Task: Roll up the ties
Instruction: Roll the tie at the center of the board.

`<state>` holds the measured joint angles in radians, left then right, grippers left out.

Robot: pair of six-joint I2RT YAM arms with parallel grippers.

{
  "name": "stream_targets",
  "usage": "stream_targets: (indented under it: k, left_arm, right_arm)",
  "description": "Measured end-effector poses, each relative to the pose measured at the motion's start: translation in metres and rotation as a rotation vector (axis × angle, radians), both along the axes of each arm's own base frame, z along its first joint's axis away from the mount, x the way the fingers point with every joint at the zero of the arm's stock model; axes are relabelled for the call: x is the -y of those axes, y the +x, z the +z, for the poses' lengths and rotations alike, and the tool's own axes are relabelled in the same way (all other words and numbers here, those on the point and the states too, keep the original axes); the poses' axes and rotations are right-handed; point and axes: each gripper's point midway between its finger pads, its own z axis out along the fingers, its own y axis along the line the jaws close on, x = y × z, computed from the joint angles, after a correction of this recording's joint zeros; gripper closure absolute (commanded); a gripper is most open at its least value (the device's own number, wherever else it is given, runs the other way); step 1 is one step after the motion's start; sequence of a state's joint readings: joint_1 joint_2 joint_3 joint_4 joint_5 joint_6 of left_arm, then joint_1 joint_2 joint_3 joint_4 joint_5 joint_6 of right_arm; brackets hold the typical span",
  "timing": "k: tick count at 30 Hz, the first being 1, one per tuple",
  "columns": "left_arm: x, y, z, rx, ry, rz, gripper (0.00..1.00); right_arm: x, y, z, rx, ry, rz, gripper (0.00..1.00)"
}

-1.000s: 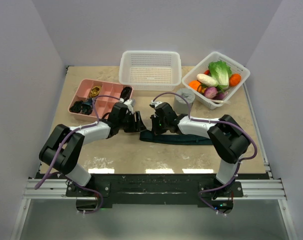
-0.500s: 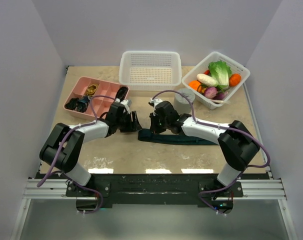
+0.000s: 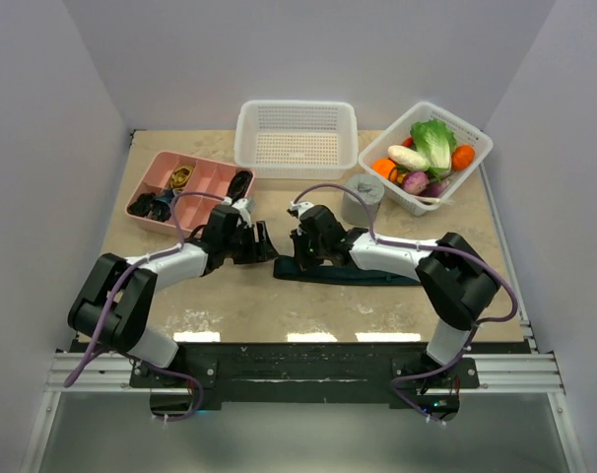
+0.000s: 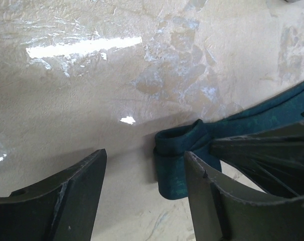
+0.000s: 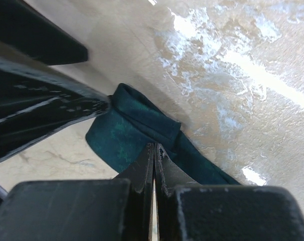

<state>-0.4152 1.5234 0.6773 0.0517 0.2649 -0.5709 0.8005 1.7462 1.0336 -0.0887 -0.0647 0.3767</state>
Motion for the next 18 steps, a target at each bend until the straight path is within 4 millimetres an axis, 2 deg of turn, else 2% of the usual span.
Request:
stream_targets:
  k: [6, 12, 18]
  left_arm:
    - [0.004, -0.002, 0.008, -0.001, -0.055, -0.008, 0.30]
    - [0.016, -0.008, 0.010, -0.027, -0.132, -0.050, 0.31]
    - [0.023, -0.016, -0.004, -0.078, -0.177, -0.071, 0.36]
  right_arm:
    - [0.004, -0.001, -0.021, -0.023, -0.038, -0.005, 1.00]
    - [0.004, 0.003, -0.021, 0.002, -0.037, -0.016, 1.00]
    - [0.005, 0.006, -0.021, 0.018, -0.045, -0.025, 1.00]
